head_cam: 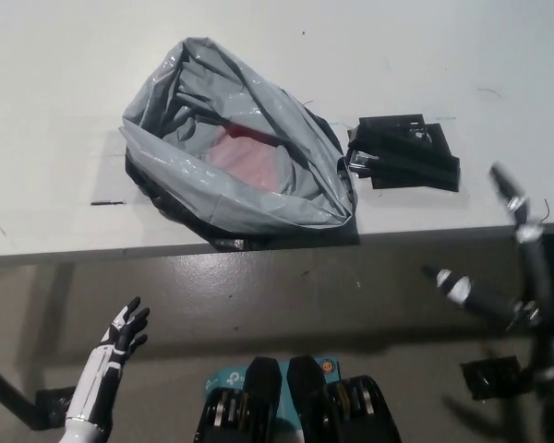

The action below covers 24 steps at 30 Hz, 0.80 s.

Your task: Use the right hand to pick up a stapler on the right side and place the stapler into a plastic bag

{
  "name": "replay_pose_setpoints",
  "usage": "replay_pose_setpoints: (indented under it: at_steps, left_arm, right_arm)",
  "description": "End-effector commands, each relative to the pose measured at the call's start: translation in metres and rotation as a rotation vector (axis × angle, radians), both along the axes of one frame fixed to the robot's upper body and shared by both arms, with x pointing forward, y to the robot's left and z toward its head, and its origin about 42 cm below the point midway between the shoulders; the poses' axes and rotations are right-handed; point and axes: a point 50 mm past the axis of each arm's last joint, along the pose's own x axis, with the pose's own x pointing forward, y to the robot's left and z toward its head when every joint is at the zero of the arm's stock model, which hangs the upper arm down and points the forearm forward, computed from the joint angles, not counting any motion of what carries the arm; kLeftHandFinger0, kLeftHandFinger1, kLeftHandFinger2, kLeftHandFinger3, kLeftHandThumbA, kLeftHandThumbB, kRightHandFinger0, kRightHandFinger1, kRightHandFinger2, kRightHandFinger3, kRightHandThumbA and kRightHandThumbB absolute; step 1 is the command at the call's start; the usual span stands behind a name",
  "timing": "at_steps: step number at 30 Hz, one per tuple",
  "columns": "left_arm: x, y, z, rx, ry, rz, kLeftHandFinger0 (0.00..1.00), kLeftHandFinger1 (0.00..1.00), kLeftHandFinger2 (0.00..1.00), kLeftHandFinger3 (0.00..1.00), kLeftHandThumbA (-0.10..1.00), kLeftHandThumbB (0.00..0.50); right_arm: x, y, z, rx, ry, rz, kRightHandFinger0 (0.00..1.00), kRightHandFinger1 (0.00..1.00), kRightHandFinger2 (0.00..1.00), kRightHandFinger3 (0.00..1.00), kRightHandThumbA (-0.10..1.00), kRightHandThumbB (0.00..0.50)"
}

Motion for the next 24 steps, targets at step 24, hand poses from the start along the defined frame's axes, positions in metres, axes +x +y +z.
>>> replay_pose_setpoints:
  at_steps: [24]
  left_arm:
    - [0.002, 0.002, 0.028, 0.022, -0.175, -0.064, 1.0, 1.0, 1.0, 1.0, 1.0, 0.234]
  right_arm:
    - [0.233, 0.026, 0.135, -0.626, 0.557, 0.102, 1.0, 1.0, 1.0, 1.0, 1.0, 0.455]
